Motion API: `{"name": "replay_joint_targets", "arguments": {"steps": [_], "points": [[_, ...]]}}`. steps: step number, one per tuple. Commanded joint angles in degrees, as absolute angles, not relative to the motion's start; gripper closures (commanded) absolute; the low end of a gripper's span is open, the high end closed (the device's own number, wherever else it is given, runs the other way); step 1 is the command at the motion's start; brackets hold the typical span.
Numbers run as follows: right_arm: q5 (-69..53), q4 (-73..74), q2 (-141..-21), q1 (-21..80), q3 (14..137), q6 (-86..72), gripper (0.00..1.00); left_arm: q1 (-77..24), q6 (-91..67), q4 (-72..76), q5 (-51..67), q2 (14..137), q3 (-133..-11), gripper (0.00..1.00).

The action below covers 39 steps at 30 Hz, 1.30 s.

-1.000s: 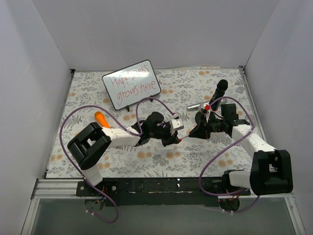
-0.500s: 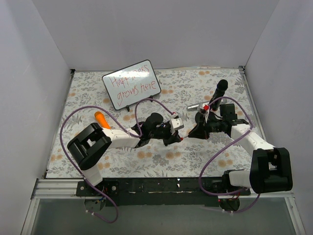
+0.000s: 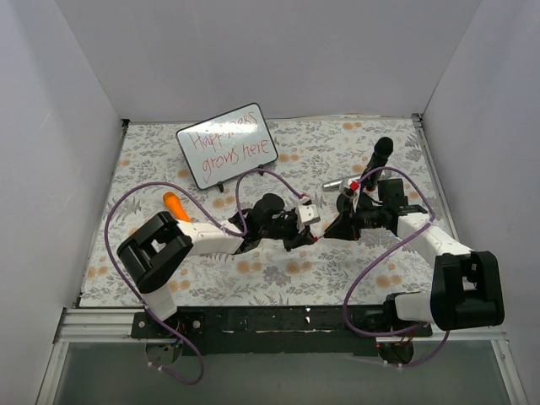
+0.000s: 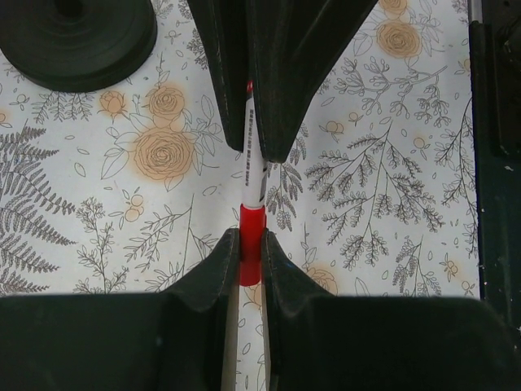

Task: Write a sentence on the whiteboard
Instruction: Insert the pen cap at the center of the board.

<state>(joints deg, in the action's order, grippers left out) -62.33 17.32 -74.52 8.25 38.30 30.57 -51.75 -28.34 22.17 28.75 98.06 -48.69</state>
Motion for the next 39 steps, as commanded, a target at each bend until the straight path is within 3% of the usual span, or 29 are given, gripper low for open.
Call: {"name": "replay_joint_targets", "arguments": {"steps": [1, 24, 34, 39], "points": [[-63.7, 18.3, -75.6, 9.4, 38.1, 30.9, 0.99, -51.9, -25.1, 25.8, 30.4, 97.3, -54.4, 1.0], [-49.0, 13.7, -78.3, 10.3, 37.4, 27.2, 0.99, -51.9, -29.4, 37.5, 29.1, 103.6, -49.8, 0.98], [-45.4, 13.6, -80.1, 10.8, 37.9, 26.9, 0.99, -51.8, -30.9, 40.6, 28.0, 105.6, -48.0, 0.86], [-44.0, 13.6, -80.3, 11.0, 38.0, 26.8, 0.99, -51.8, -31.8, 41.7, 27.9, 105.1, -46.4, 0.72]]}}
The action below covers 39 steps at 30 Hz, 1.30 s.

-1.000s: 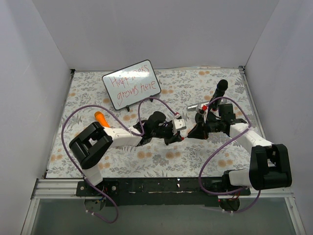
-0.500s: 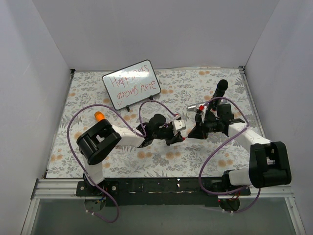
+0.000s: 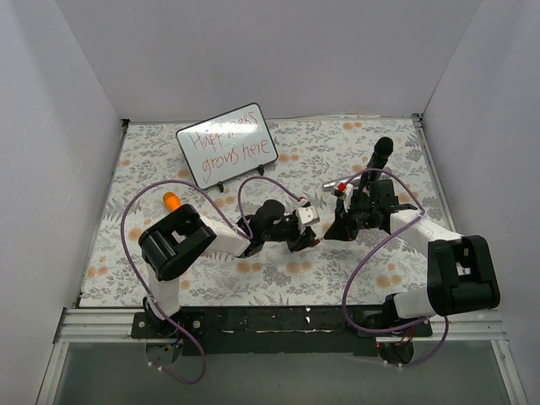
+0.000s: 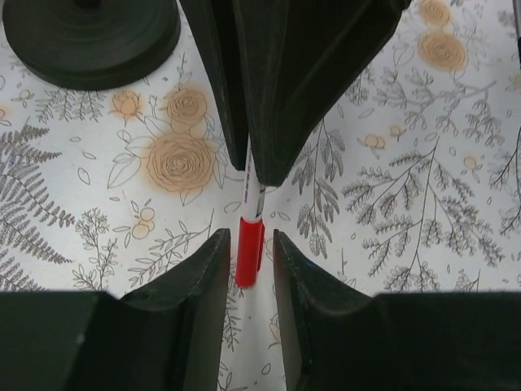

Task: Write a sentence on the whiteboard
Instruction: Insert the pen cap at the center of the board.

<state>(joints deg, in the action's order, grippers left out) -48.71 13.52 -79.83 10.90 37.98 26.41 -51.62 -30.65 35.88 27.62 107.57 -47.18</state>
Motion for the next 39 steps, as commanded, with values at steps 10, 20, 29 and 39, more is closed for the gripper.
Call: {"name": "replay_joint_targets", "arguments": {"steps": [10, 20, 29, 39], "points": [[-43.3, 14.8, -80.3, 11.4, 38.5, 28.3, 0.99, -51.0, -30.2, 41.4, 29.0, 101.4, -41.5, 0.48], [-43.8, 16.8, -79.1, 13.0, 38.8, 32.9, 0.99, -48.4, -26.7, 33.1, 36.8, 106.6, -46.8, 0.51], [-44.5, 17.3, -78.5, 13.2, 38.7, 33.8, 0.99, -48.4, -28.2, 32.8, 39.1, 111.7, -50.2, 0.58], [-45.8, 17.7, -78.6, 13.3, 38.8, 34.0, 0.99, -48.4, -29.6, 33.7, 39.1, 115.7, -52.2, 1.0]]}}
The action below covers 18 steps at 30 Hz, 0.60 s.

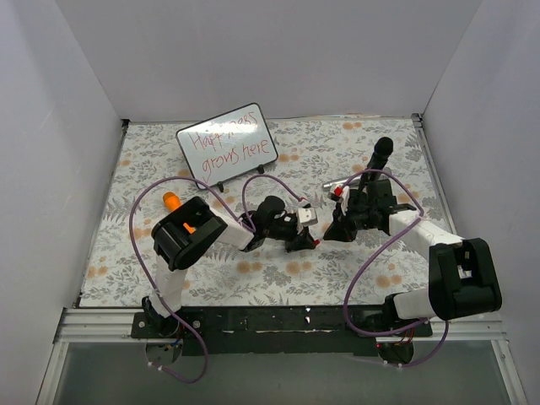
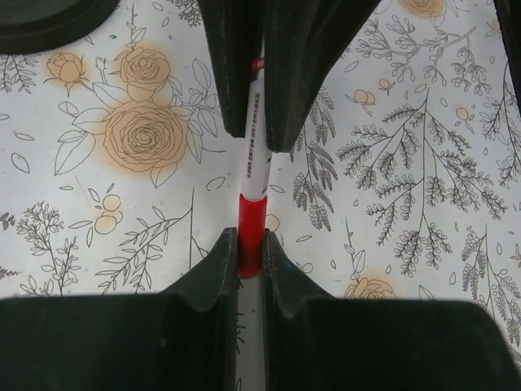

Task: Write a sentence on the whiteboard
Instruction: Insert the pen cap at the center of the board.

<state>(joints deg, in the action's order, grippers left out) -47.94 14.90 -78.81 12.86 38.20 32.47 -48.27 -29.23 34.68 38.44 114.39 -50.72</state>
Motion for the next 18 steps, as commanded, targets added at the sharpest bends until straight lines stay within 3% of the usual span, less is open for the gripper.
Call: {"name": "replay_joint_targets", "arguments": {"steps": [1, 6, 18], "points": [[-45.9, 17.8, -78.7, 13.2, 38.8, 34.0, 0.99, -48.4, -29.9, 33.9, 39.5, 115.3, -52.2, 1.0], [-47.5, 18.5, -79.9, 13.4, 39.1, 33.9, 0.99, -48.0, -35.1, 44.2, 40.9, 110.7, -49.7, 1.0], [-51.2, 20.6, -82.0, 14.9, 40.5, 34.5, 0.99, -48.0, -43.9, 57.0, 41.5, 103.8, -56.2, 1.0]]}}
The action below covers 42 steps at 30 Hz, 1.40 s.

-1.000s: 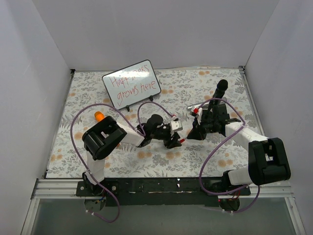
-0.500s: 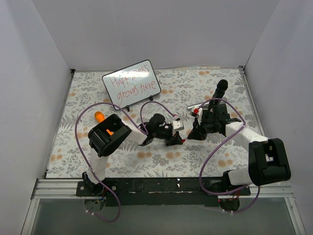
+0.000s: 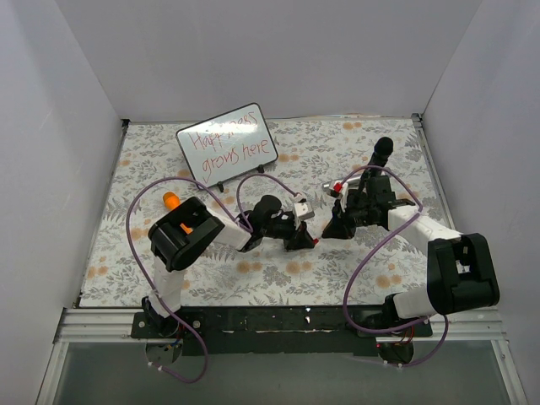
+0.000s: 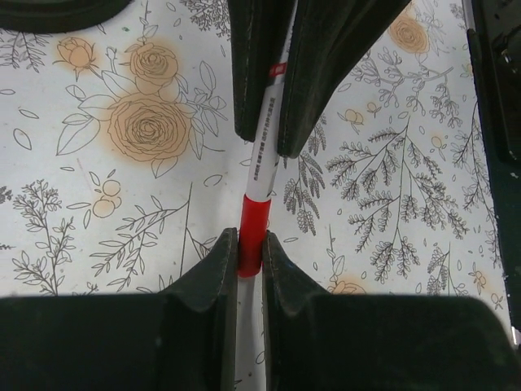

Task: Write a sentence on the whiteboard
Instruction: Insert the pen cap at the center of the board, then pass from the right arm to the left, then put down the whiteboard marker at the center of the board.

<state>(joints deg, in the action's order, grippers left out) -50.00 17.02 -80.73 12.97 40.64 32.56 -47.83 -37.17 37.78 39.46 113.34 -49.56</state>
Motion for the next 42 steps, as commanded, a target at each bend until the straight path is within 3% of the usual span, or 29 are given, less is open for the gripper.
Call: {"name": "replay_joint_targets", "arguments": {"steps": [1, 6, 12, 16, 21, 22, 25, 32, 37, 42], "points": [[-51.3, 20.7, -82.1, 15.0, 40.6, 34.6, 0.99, -48.0, -45.6, 59.5, 41.4, 103.5, -56.9, 1.0], [-52.4, 21.5, -82.1, 15.4, 40.9, 35.1, 0.99, -48.3, -49.7, 65.7, 42.4, 103.0, -58.8, 1.0], [-50.8, 21.1, -79.6, 15.3, 41.0, 34.6, 0.99, -48.5, -43.8, 55.9, 43.1, 98.3, -55.0, 1.0], [-51.1, 21.3, -77.3, 14.6, 41.0, 34.3, 0.74, -48.5, -36.9, 41.5, 41.7, 92.5, -45.7, 1.0], [-55.6, 24.5, -74.9, 14.4, 43.2, 36.6, 0.51, -48.5, -35.7, 33.8, 37.8, 85.3, -35.1, 1.0], [-56.8, 25.9, -74.5, 14.3, 43.7, 37.0, 0.39, -48.5, -37.2, 32.6, 37.4, 83.3, -32.5, 1.0], [-57.7, 27.3, -72.2, 13.5, 45.6, 37.8, 0.3, -48.5, -40.1, 30.7, 34.6, 79.6, -28.5, 1.0], [-62.6, 28.6, -63.7, 6.1, 45.4, 38.3, 0.27, -48.6, -50.2, 22.9, 19.9, 73.3, -25.7, 1.0], [-61.6, 26.9, -59.7, 4.5, 42.9, 37.4, 0.27, -48.6, -57.7, 7.3, 7.6, 76.3, -31.8, 1.0], [-61.3, 26.1, -59.1, 4.0, 42.4, 36.5, 0.27, -48.6, -61.2, -1.8, 2.8, 81.5, -36.6, 1.0]]}}
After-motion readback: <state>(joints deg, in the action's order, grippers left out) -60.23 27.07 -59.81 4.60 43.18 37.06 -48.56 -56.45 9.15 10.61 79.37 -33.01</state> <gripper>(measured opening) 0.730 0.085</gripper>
